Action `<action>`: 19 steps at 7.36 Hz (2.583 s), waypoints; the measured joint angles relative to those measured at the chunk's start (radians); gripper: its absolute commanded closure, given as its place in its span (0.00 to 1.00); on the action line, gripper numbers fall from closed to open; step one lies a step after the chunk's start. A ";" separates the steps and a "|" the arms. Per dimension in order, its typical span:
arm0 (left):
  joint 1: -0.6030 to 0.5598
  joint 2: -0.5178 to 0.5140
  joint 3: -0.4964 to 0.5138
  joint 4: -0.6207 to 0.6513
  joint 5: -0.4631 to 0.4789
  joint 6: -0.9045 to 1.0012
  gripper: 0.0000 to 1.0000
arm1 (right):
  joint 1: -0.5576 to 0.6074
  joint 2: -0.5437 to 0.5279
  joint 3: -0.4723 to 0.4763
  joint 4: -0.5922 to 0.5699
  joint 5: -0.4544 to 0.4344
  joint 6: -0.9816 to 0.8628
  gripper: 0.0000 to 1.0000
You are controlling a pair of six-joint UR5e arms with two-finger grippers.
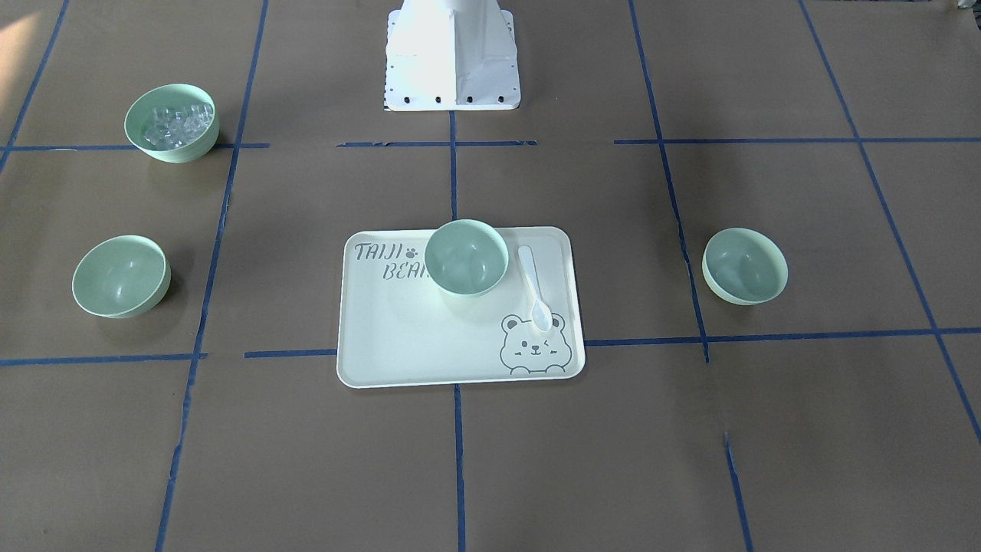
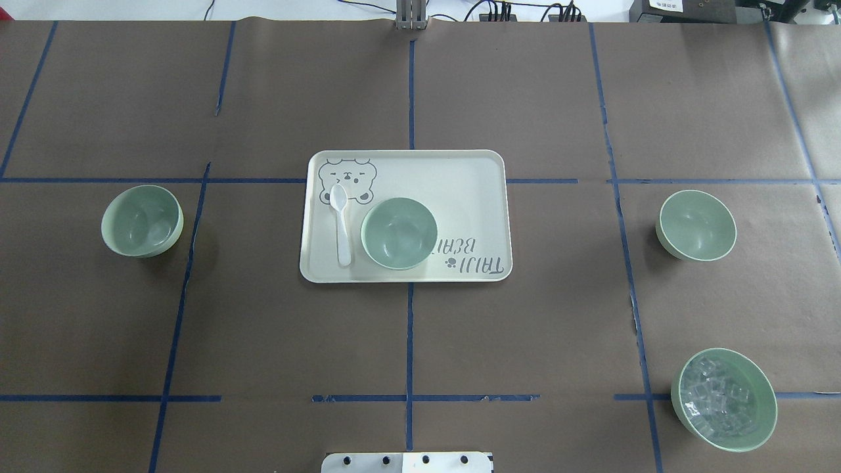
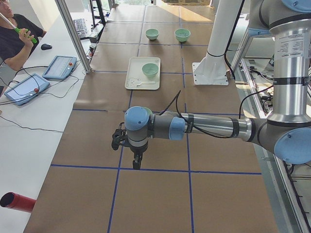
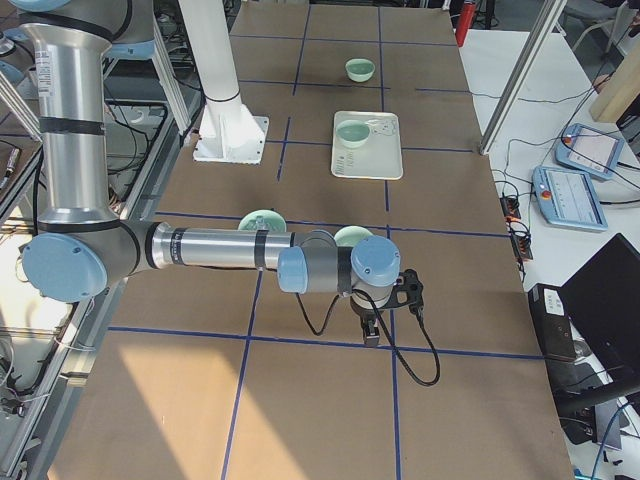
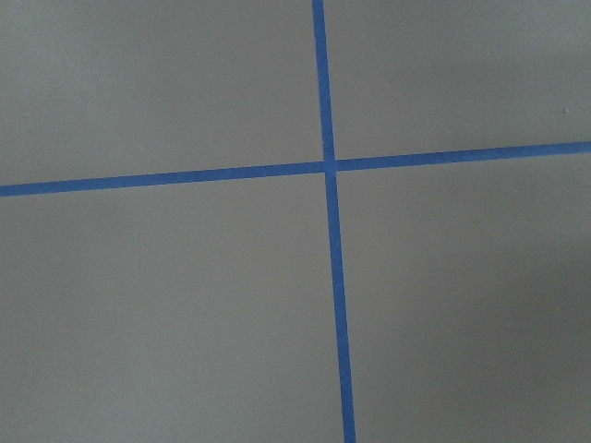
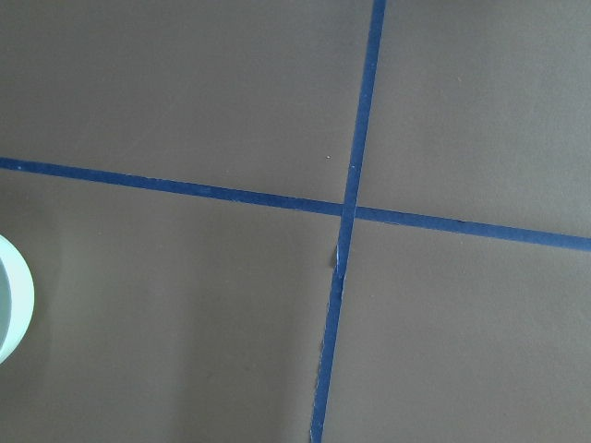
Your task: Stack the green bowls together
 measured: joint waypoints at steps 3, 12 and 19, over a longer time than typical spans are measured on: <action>0.000 -0.001 -0.006 -0.001 0.000 -0.001 0.00 | 0.000 0.009 0.005 0.001 -0.002 0.001 0.00; 0.428 -0.025 -0.087 -0.408 0.065 -0.814 0.00 | -0.084 0.044 0.080 0.003 -0.001 0.218 0.00; 0.658 -0.130 0.089 -0.601 0.269 -1.142 0.14 | -0.254 0.100 0.094 0.113 -0.066 0.517 0.00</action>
